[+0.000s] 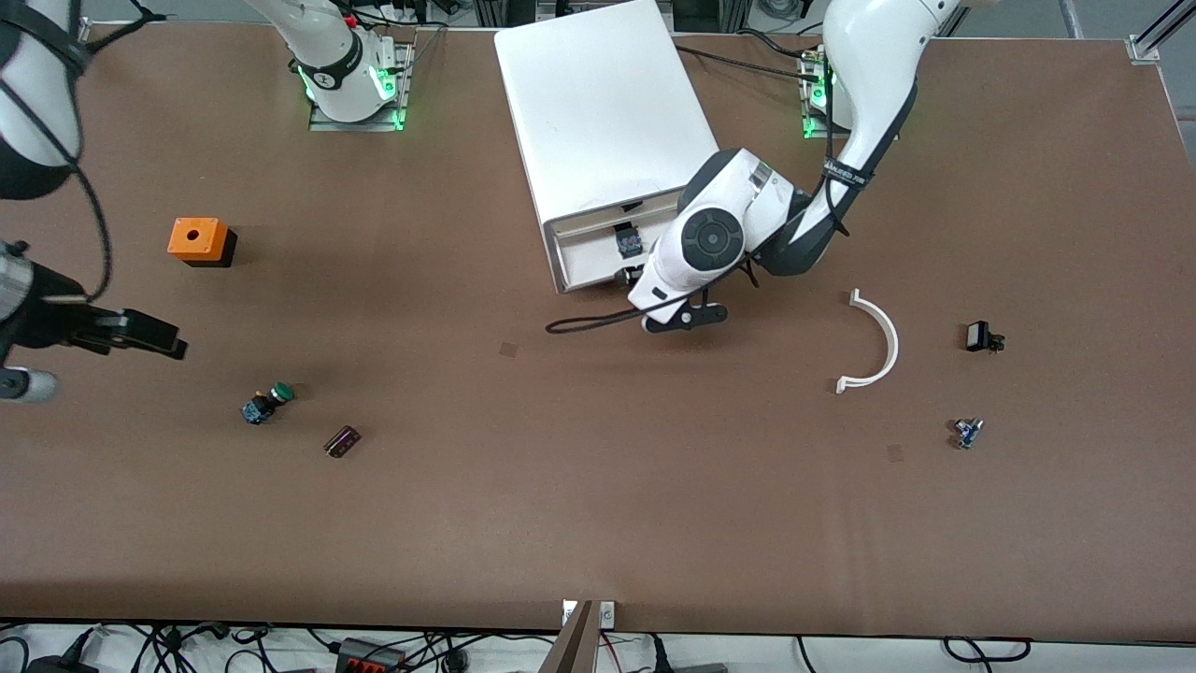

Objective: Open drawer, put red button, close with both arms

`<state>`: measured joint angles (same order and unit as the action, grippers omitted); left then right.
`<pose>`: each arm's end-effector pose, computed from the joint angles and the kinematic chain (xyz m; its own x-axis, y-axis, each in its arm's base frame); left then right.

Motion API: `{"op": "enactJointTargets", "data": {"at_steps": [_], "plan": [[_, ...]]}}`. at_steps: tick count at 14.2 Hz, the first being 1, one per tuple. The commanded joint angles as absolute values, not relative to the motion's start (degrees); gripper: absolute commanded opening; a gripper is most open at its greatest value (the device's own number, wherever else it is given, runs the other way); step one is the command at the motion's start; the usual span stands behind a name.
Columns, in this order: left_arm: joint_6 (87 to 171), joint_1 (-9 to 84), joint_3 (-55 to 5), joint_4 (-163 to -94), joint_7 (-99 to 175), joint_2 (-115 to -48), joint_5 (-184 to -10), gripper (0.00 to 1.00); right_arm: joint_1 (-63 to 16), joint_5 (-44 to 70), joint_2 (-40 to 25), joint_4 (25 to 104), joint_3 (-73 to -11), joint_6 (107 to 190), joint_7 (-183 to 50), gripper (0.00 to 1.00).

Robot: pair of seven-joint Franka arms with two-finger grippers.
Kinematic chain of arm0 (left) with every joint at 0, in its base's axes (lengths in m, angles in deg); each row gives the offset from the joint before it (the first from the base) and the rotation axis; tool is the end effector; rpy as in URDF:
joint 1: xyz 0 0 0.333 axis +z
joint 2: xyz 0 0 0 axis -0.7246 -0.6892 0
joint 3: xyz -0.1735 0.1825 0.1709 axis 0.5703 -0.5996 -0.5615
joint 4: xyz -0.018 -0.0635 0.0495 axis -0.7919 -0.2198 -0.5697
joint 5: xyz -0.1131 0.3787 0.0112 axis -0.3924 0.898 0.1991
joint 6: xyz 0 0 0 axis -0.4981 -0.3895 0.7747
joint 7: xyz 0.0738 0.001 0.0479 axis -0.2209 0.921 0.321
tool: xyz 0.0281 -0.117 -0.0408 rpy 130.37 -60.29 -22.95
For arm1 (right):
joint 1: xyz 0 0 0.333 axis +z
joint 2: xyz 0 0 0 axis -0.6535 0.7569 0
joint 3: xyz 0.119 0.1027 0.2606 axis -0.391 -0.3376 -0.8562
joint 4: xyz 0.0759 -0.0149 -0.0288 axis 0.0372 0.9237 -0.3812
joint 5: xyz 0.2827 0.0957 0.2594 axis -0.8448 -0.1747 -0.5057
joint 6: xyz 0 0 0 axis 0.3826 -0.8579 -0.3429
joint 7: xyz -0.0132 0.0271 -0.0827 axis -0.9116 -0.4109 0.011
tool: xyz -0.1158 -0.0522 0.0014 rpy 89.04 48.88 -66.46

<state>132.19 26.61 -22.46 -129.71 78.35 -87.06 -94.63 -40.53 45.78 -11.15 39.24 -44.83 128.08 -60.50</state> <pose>0.4838 -0.4123 0.2342 0.9262 0.1870 -0.3274 0.2151 -0.9753 0.0513 0.6628 -0.0154 0.5219 0.9982 -0.0570 0.0165 -0.0561 -0.9971 -0.0512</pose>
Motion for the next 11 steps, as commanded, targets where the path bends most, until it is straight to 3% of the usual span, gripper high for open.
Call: {"op": "enactJointTargets", "data": {"at_steps": [1,6,11], "plan": [[132.56,27.71,-19.53,-133.49,79.73,-84.84,-95.07,1.00,-44.14,47.44,-15.98,45.63,-47.29,127.99,-62.76,1.00],[130.98,28.50,-18.11,-133.49,79.91,-84.84,-98.24,1.00,-42.84,49.63,-18.35,48.54,-47.29,127.90,-61.97,1.00],[128.17,28.68,-17.93,-132.96,79.91,-84.76,-98.59,1.00,-42.74,50.70,-25.29,58.81,-47.29,130.87,-61.52,1.00]]}}
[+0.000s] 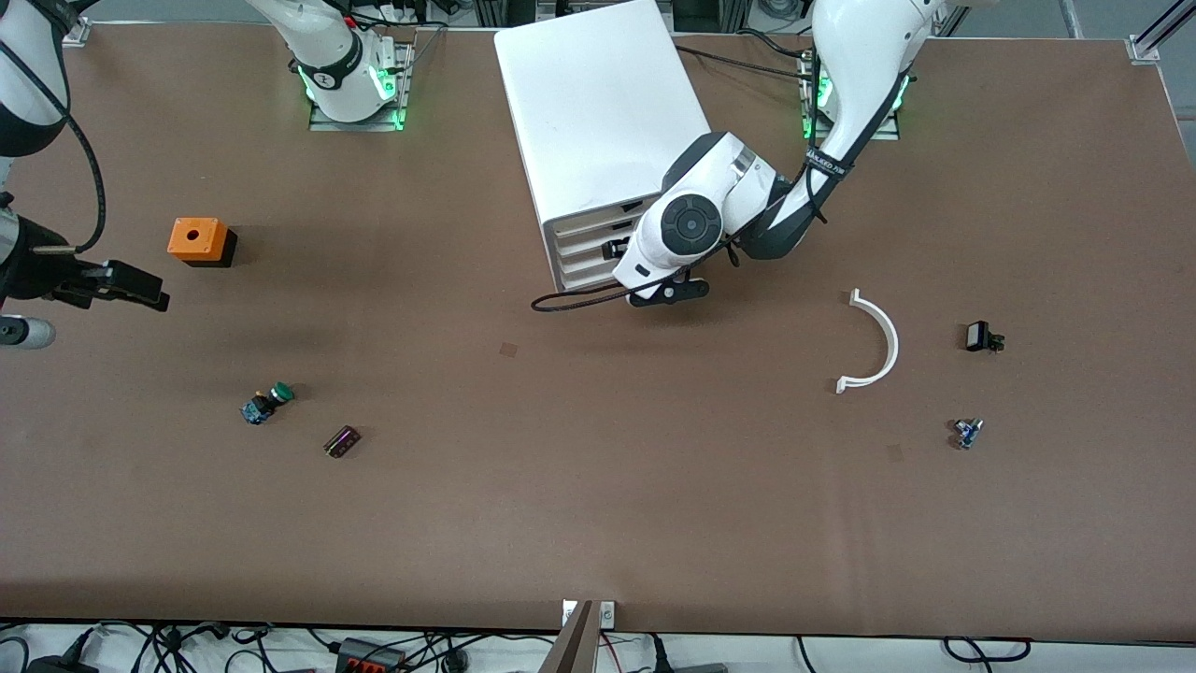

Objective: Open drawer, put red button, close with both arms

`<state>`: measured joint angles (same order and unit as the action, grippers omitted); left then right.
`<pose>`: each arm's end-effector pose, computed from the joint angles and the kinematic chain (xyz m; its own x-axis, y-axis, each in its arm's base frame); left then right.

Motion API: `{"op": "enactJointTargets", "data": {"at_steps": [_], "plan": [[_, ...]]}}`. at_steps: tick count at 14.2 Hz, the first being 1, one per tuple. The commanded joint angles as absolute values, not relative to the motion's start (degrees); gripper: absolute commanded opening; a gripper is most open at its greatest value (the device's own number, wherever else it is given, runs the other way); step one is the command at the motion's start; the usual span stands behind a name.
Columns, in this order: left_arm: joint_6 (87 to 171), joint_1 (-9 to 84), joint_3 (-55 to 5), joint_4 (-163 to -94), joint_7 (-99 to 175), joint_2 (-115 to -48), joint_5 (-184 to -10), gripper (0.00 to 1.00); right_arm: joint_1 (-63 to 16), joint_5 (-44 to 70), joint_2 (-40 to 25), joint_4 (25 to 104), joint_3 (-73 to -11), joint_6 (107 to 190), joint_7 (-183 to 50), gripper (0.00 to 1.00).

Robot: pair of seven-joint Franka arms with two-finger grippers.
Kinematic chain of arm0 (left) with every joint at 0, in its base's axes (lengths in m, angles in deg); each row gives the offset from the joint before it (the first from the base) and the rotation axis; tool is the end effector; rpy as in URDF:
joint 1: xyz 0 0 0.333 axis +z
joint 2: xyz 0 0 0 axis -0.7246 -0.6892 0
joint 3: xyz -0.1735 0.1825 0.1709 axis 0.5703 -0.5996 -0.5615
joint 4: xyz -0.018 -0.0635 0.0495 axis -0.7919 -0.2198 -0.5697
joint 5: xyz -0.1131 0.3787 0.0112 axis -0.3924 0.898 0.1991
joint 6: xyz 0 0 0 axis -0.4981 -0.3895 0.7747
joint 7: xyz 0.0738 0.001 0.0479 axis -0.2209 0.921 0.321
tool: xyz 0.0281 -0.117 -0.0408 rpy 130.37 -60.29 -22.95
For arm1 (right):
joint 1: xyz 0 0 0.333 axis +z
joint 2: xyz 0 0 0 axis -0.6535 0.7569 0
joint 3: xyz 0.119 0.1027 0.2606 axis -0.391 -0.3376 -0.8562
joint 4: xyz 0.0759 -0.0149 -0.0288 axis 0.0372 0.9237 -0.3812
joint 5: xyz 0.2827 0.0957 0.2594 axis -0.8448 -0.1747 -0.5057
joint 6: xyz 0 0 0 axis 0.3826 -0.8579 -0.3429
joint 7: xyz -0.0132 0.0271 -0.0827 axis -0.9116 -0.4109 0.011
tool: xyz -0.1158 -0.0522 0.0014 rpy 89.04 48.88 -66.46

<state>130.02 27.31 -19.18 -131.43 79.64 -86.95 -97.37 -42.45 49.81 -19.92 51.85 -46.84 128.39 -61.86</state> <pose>0.4517 -0.4281 0.2294 0.8929 0.1821 -0.4118 0.2164 -0.9756 0.0377 0.6160 -0.0252 0.5145 0.9986 -0.0287 -0.0448 -0.0286 -0.9996 0.0047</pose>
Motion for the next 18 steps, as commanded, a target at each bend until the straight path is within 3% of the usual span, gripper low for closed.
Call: {"op": "enactJointTargets", "data": {"at_steps": [1,4,11,18], "plan": [[127.90,28.68,-17.85,-133.05,79.91,-84.76,-98.68,1.00,-42.74,50.70,-27.13,61.09,-47.29,131.93,-61.52,1.00],[127.37,28.77,-17.84,-132.70,79.91,-84.67,-98.77,1.00,-43.01,50.78,-30.48,66.90,-46.94,135.79,-62.48,1.00],[126.67,33.59,-18.37,-127.87,78.94,-84.23,-95.61,1.00,-42.92,50.78,-30.49,65.51,-46.85,133.70,-62.32,1.00],[106.40,40.62,-18.29,-110.84,78.42,-82.03,-83.94,1.00,-42.83,50.78,-31.28,65.51,-46.94,131.24,-63.02,1.00]]}}
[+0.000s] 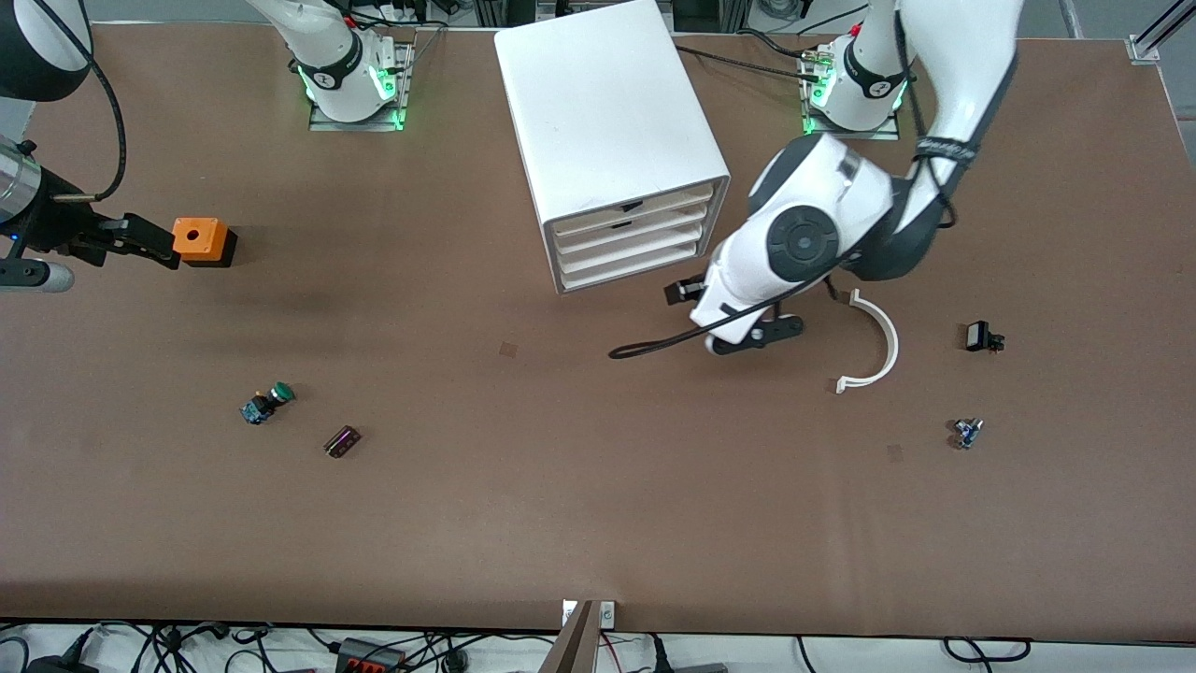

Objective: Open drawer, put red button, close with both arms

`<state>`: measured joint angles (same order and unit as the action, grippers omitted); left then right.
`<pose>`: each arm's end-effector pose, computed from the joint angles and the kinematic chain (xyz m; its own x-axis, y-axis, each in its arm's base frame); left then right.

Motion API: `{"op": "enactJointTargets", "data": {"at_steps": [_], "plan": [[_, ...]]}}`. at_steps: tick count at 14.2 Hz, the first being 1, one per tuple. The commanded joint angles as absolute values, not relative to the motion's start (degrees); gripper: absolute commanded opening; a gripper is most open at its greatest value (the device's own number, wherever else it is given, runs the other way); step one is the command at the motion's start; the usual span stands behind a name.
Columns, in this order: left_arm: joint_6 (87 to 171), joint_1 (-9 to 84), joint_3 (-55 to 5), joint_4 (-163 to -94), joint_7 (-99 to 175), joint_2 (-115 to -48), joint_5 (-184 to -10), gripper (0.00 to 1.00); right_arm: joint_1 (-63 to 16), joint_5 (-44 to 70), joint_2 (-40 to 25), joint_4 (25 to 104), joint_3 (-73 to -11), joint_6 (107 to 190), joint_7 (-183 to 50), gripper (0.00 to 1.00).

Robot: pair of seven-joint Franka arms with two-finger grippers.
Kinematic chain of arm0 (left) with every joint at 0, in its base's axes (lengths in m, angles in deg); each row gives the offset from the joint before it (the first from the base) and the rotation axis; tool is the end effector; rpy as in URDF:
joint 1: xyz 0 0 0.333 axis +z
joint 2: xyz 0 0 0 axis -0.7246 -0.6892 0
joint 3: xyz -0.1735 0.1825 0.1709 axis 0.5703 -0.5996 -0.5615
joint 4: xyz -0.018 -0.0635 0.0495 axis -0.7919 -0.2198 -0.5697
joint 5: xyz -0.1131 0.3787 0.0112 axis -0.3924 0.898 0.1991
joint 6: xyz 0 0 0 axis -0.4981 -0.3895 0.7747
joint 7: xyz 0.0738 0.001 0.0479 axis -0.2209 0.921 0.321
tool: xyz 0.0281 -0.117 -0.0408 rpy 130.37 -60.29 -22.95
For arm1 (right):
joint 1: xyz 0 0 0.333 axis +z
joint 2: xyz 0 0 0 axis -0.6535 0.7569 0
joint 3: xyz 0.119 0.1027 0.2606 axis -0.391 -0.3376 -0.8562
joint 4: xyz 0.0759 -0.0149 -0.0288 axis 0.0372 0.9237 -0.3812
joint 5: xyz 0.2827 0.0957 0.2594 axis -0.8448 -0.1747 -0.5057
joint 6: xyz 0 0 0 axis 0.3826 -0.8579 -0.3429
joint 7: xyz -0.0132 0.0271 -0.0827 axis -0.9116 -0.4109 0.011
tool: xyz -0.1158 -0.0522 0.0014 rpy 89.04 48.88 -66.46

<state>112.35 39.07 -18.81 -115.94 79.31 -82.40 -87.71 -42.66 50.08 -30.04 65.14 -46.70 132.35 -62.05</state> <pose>0.5708 -0.3174 0.3701 0.9210 0.2861 -0.2644 0.2924 -0.9562 -0.0159 0.5669 -0.0276 0.5140 0.9990 -0.0307 -0.0311 -0.0305 -0.9995 0.0073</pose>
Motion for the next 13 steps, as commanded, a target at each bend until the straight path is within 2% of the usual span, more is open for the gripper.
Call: {"op": "enactJointTargets", "data": {"at_steps": [1,5,8,10,11,12,13], "plan": [[104.02,41.85,-18.28,-109.07,76.06,-81.16,-81.30,1.00,-42.83,50.87,-31.45,65.51,-47.03,131.15,-63.02,1.00],[101.02,48.87,-18.02,-107.74,59.75,-75.63,-79.17,1.00,-42.74,50.87,-32.07,66.21,-47.03,131.32,-62.93,1.00],[93.56,54.50,-17.93,-107.74,47.25,-71.49,-79.26,1.00,-42.74,50.87,-32.59,67.17,-47.03,131.93,-62.93,1.00],[92.92,56.80,-19.24,-107.91,39.78,-68.43,-80.22,1.00,-42.74,50.87,-32.86,68.05,-47.03,132.81,-63.02,1.00],[92.83,56.19,-21.86,-108.70,36.35,-66.49,-80.22,1.00,-42.74,50.96,-32.86,68.23,-47.03,133.60,-63.02,1.00],[92.66,53.93,-26.93,-110.53,32.75,-64.65,-81.44,1.00,-42.74,50.96,-32.77,67.89,-47.03,133.61,-63.19,1.00],[93.53,49.90,-35.08,-113.68,28.27,-61.93,-85.46,1.00,-42.74,50.96,-32.77,67.53,-47.03,133.44,-63.19,1.00]]}}
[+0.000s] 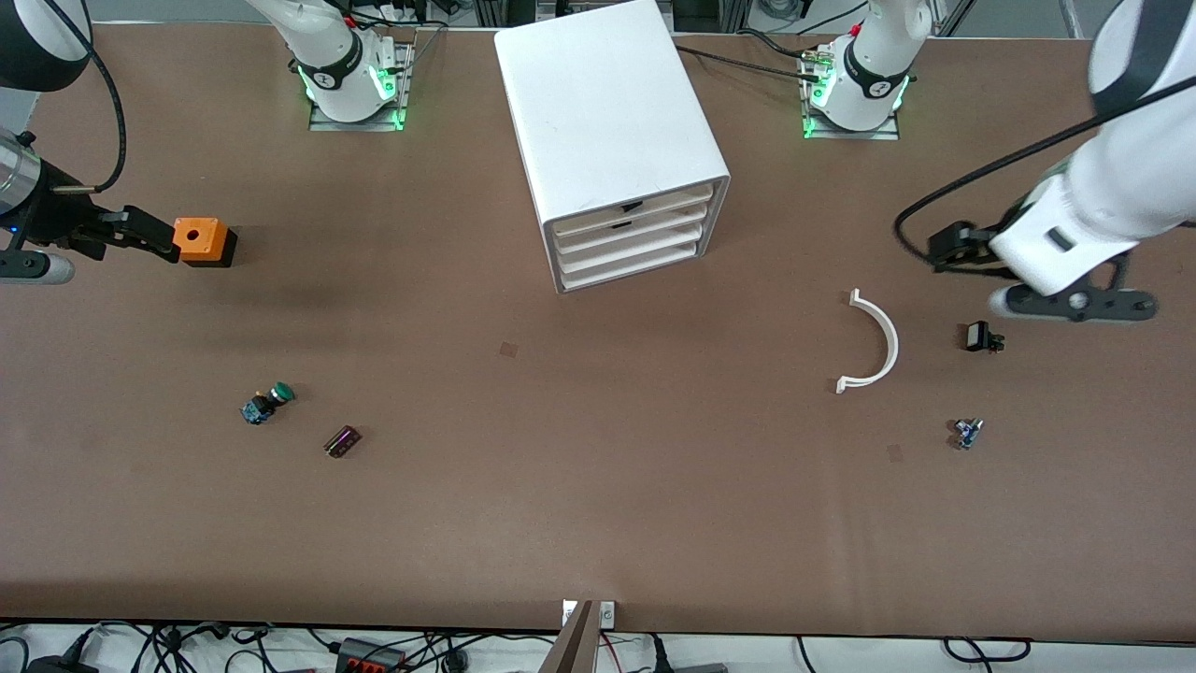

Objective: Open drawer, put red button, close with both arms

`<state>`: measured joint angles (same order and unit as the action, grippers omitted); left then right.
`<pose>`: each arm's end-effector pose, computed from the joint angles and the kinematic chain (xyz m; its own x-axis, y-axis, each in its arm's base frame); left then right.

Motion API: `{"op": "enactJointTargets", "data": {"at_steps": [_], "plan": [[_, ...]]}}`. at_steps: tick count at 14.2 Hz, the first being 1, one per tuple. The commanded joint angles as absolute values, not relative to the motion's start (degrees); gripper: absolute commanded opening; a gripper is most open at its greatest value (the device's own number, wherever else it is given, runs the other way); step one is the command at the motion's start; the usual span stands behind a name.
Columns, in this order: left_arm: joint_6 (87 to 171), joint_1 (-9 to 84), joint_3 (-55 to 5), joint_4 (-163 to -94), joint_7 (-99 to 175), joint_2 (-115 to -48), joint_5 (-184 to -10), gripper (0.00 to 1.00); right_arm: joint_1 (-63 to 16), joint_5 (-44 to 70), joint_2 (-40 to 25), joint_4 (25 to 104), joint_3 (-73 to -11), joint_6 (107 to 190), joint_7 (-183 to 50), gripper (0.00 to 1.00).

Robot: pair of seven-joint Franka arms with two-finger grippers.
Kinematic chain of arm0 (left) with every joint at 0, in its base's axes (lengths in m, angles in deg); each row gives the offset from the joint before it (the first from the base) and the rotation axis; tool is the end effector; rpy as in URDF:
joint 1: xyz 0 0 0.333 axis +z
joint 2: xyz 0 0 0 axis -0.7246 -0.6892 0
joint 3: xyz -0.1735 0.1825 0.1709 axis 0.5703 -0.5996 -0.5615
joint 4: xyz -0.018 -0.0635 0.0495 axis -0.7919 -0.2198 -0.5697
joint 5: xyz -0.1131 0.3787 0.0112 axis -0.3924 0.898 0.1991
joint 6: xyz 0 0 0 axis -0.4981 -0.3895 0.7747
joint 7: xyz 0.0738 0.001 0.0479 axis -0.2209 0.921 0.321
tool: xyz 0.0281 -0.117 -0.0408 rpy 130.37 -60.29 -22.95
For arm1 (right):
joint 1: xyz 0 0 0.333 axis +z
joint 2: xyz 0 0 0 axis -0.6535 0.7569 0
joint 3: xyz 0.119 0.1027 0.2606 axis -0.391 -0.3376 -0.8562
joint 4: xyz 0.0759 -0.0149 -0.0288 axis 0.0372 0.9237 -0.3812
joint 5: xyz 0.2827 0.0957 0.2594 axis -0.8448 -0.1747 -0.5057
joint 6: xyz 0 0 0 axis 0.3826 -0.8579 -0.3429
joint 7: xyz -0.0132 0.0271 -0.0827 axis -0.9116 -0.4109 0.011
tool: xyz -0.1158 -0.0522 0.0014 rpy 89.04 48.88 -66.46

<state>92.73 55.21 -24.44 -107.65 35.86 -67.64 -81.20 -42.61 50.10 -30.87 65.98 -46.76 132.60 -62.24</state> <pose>0.5894 -0.0711 0.5597 0.9843 -0.0848 -0.1549 -0.0951 -0.9936 -0.0604 0.5631 -0.0265 0.5155 0.9993 -0.0254 -0.0270 -0.0252 -0.9997 0.0074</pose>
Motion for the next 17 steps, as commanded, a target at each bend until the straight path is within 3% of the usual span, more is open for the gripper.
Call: {"op": "enactJointTargets", "data": {"at_steps": [1,4,5,10,14,17], "plan": [[95.80,47.77,-40.12,-117.02,24.57,-59.90,-88.54,1.00,-42.74,50.87,-32.77,67.44,-47.03,133.17,-63.19,1.00],[111.32,47.58,-42.80,-129.05,17.25,-53.93,-89.19,1.00,-42.74,50.87,-32.86,67.27,-47.20,132.65,-63.28,1.00],[113.47,47.58,-42.81,-129.96,17.59,-53.56,-88.93,1.00,-42.74,50.87,-32.77,66.40,-47.20,131.69,-63.46,1.00],[112.79,47.40,-42.72,-129.53,17.42,-53.47,-86.73,1.00,-42.83,50.87,-32.69,65.86,-47.20,129.74,-64.25,1.00],[107.09,47.57,-42.19,-122.69,17.94,-56.71,-86.29,1.00,-42.92,50.52,-32.68,66.12,-47.12,130.00,-63.81,1.00],[106.98,47.58,-42.10,-122.24,17.86,-57.25,-86.20,1.00,-42.83,50.52,-32.77,66.21,-47.20,130.62,-63.72,1.00]]}}
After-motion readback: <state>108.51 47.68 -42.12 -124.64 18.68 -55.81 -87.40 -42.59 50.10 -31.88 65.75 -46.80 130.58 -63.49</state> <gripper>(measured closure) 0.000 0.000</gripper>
